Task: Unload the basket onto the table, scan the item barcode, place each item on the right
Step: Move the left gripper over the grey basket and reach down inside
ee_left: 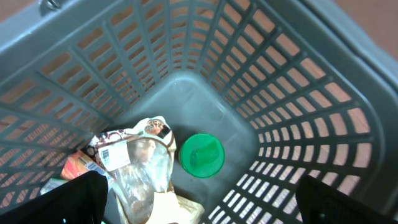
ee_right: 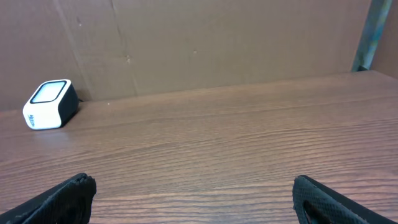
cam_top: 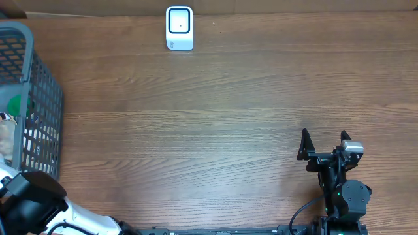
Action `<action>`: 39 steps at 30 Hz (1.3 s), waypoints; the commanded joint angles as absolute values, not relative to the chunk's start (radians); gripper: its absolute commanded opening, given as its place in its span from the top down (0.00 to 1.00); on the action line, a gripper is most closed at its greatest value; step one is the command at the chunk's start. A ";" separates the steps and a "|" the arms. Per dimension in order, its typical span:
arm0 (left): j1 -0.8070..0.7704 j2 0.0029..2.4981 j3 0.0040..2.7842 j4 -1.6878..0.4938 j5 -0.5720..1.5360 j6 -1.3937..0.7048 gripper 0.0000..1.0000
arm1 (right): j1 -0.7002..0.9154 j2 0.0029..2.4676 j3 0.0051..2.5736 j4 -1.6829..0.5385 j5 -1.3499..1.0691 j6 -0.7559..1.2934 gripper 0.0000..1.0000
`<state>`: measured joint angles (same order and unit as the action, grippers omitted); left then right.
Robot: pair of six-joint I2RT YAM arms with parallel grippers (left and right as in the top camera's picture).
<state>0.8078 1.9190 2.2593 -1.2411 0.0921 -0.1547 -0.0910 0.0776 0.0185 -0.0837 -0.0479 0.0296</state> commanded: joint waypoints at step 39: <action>0.806 2.040 2.074 -1.089 0.181 0.032 0.00 | -0.095 0.072 0.009 -0.081 -0.045 0.030 0.00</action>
<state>0.8074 2.0296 2.1258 -1.1126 0.1612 -0.0021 -0.0910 0.0776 0.0185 -0.0837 -0.0483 0.0299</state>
